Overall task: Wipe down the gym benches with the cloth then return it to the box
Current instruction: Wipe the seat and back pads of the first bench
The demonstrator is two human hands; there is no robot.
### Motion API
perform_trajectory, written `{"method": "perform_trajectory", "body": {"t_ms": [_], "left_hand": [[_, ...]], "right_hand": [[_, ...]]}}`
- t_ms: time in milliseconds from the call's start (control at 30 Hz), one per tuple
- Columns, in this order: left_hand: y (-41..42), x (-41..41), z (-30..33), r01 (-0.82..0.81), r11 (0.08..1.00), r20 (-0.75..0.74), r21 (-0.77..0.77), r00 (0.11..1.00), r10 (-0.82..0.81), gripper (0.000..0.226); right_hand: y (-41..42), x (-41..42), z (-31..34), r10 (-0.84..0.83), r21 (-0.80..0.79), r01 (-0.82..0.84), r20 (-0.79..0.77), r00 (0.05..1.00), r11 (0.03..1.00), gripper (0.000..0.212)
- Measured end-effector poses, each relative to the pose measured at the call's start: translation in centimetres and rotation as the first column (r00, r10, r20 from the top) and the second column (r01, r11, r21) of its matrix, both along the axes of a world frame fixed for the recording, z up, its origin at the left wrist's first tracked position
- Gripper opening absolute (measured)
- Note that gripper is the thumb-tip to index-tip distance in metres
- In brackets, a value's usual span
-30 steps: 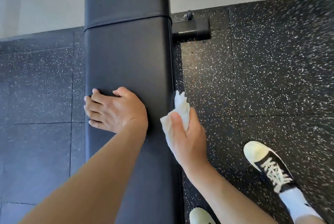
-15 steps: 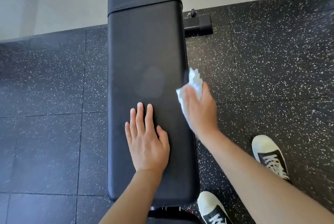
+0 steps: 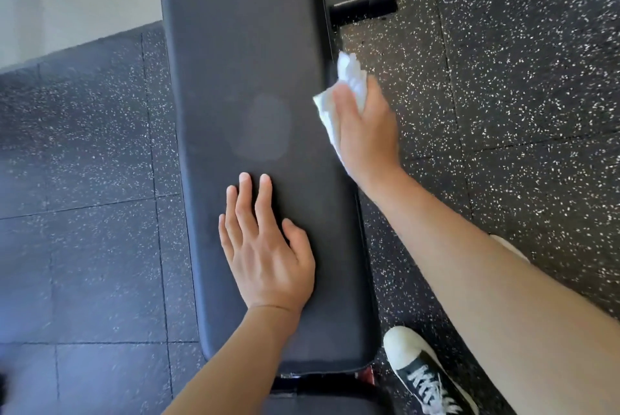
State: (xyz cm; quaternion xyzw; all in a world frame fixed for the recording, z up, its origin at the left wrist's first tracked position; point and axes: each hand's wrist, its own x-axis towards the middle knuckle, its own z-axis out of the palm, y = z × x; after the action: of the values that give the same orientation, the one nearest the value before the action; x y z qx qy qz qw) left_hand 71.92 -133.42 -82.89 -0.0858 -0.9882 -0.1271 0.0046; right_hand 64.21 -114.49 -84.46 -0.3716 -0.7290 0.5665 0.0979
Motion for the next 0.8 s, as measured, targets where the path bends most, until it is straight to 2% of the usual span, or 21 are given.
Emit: {"method": "perform_trajectory", "body": {"t_ms": [67, 167, 300, 400, 500, 567, 667, 800], "left_hand": [[-0.1, -0.1, -0.1, -0.001, 1.0, -0.003, -0.009, 1.0, 0.001, 0.067], [-0.2, 0.0, -0.1, -0.003, 1.0, 0.007, -0.011, 1.0, 0.003, 0.068], [0.1, -0.1, 0.3, -0.004, 1.0, 0.012, -0.015, 1.0, 0.005, 0.068], [0.2, 0.0, 0.2, -0.012, 1.0, 0.006, -0.02, 1.0, 0.012, 0.068], [0.1, 0.0, 0.0, -0.003, 1.0, 0.004, -0.018, 1.0, 0.003, 0.068], [0.0, 0.0, -0.1, -0.009, 1.0, -0.002, -0.023, 1.0, 0.009, 0.068], [0.2, 0.1, 0.0, 0.0, 1.0, -0.015, -0.016, 1.0, 0.0, 0.068], [0.0, 0.0, -0.2, 0.0, 1.0, -0.016, -0.023, 1.0, 0.0, 0.067]], "right_hand": [[0.7, -2.0, -0.4, -0.013, 0.0, 0.013, -0.007, 1.0, 1.0, 0.028], [-0.5, 0.7, -0.7, -0.008, -0.009, 0.008, -0.023, 1.0, 1.0, 0.026], [-4.8, 11.9, -0.4, 0.036, -0.043, -0.036, 0.008, 0.999, 0.998, 0.017], [-8.2, 21.3, -0.2, 0.088, -0.13, -0.079, 0.065, 0.994, 0.988, 0.026], [-9.7, 25.0, -0.1, 0.108, -0.105, -0.102, 0.061, 0.992, 0.989, 0.02], [-9.7, 24.9, -0.4, 0.098, -0.069, -0.094, 0.061, 0.993, 0.993, 0.019], [-7.8, 21.5, -0.3, 0.125, -0.103, -0.121, 0.026, 0.992, 0.987, 0.011], [-2.9, 9.0, 0.0, 0.082, -0.047, -0.085, -0.062, 0.995, 0.995, 0.021]]}}
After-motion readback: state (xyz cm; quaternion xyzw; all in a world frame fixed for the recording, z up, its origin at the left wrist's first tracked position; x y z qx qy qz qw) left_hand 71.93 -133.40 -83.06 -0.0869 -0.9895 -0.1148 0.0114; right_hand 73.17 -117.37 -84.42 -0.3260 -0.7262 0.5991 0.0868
